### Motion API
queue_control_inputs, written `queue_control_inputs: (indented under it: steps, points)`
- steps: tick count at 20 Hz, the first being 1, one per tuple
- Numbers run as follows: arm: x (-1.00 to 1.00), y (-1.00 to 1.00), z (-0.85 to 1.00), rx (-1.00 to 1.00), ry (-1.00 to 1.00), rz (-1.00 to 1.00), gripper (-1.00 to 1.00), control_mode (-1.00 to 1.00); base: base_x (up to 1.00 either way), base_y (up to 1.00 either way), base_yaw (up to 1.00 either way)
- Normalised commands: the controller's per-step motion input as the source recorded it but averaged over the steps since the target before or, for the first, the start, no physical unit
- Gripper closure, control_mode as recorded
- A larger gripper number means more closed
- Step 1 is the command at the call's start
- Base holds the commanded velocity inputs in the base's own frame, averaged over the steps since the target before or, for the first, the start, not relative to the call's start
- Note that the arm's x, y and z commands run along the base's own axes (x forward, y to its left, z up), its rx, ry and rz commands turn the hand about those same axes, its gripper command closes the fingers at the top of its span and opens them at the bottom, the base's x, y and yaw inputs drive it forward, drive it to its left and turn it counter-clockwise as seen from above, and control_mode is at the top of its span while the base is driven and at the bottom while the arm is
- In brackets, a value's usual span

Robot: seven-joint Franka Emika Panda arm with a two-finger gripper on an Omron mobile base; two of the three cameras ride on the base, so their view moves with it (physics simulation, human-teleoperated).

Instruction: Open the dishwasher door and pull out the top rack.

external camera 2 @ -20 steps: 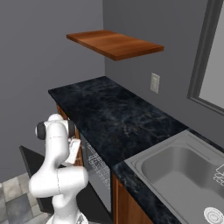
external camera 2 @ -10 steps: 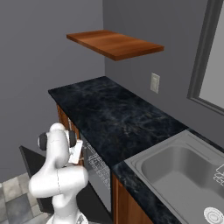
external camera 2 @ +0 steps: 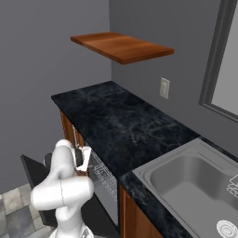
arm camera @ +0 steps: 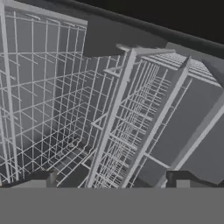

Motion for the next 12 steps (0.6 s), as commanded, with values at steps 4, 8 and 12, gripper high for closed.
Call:
queue_control_inputs:
  steps: [4,8,12]
  points:
    - [0.34,-0.02,-0.28,-0.01,0.0,0.0,-1.0,-1.0,0.0,0.0,0.0]
    - [0.31,-0.01,-0.29,-0.02,0.0,0.0,-1.0,-1.0,0.0,0.0,0.0]
    - [0.18,0.0,-0.15,-0.02,0.0,0.0,-1.0,-1.0,0.0,0.0,0.0]
